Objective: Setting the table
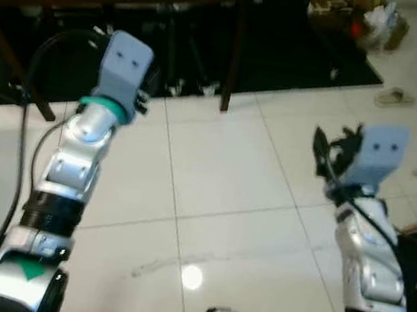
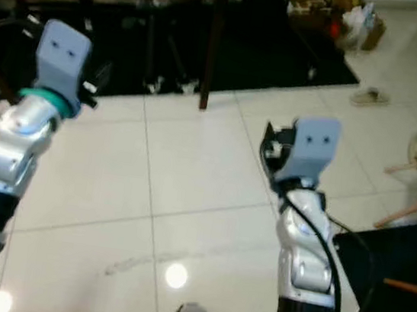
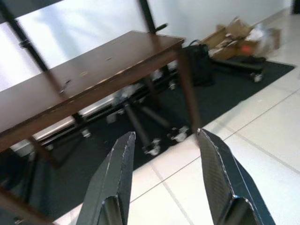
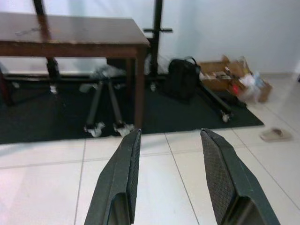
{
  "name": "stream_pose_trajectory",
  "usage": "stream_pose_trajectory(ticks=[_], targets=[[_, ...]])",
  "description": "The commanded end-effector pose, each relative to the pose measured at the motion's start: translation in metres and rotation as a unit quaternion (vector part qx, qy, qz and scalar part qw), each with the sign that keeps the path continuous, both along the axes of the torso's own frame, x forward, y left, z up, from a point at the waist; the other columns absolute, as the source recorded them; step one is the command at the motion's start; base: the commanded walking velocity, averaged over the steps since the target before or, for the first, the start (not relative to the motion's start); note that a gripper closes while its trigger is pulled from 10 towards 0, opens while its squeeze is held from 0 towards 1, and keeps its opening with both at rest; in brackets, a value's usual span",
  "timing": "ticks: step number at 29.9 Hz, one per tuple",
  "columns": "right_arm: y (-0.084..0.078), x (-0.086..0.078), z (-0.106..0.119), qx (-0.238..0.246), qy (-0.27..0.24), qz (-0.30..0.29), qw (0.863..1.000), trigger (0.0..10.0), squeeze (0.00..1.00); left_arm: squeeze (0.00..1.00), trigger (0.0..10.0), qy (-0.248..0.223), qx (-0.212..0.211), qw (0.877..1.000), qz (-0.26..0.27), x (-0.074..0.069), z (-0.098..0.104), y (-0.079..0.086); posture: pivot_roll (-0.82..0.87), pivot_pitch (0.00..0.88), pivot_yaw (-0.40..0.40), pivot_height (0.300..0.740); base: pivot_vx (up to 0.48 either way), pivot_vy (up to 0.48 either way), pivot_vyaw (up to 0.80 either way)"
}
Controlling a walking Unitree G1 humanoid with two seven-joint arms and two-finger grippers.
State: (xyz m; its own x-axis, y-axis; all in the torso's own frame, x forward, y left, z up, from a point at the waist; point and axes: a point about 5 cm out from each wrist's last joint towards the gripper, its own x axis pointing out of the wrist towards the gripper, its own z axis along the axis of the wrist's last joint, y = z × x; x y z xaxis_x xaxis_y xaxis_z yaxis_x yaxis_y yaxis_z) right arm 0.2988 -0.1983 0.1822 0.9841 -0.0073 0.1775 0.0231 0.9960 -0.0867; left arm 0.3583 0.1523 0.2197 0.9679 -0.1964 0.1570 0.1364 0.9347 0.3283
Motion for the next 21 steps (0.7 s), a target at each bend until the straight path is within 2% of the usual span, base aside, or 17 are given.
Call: stream_pose_trajectory(ticks=[1,9,13,15,17,19,21], targets=[[0.007,0.001,-0.001,0.004,-0.001,0.008,1.000,10.0,0.00,0.00,10.0,0.007,0.004,1.000,0.018,0.000,-0.004,0.010,0.00,0.029,0.089,0.740,0.472,0.000,0.00],[0.013,0.004,0.001,0.001,-0.003,0.039,0.999,10.0,0.00,0.00,10.0,-0.002,0.004,1.000,0.027,0.001,-0.001,0.013,0.00,0.028,0.087,0.740,0.478,0.000,0.00],[0.012,0.007,0.003,-0.009,-0.002,0.050,0.999,10.0,0.00,0.00,10.0,0.003,-0.023,0.999,0.029,0.002,0.002,0.022,0.01,0.031,0.086,0.740,0.480,0.000,0.00],[0.013,0.010,0.006,-0.020,-0.002,0.066,0.998,10.0,0.00,0.00,10.0,0.013,-0.060,0.998,0.010,0.000,0.005,0.029,0.02,0.033,0.081,0.740,0.459,0.000,0.00],[0.013,0.010,0.006,-0.020,-0.002,0.066,0.998,10.0,0.00,0.00,10.0,0.013,-0.060,0.998,0.010,0.000,0.005,0.029,0.02,0.033,0.081,0.740,0.454,0.000,0.00],[0.015,0.016,0.013,-0.022,-0.004,0.094,0.995,10.0,0.00,0.00,10.0,0.040,-0.100,0.993,-0.050,-0.006,0.006,0.031,0.03,0.036,0.068,0.740,0.398,0.000,0.00],[0.015,0.016,0.013,-0.022,-0.004,0.094,0.995,10.0,0.00,0.00,10.0,0.040,-0.100,0.993,-0.050,-0.006,0.006,0.031,0.03,0.036,0.068,0.740,0.398,0.000,0.00]])
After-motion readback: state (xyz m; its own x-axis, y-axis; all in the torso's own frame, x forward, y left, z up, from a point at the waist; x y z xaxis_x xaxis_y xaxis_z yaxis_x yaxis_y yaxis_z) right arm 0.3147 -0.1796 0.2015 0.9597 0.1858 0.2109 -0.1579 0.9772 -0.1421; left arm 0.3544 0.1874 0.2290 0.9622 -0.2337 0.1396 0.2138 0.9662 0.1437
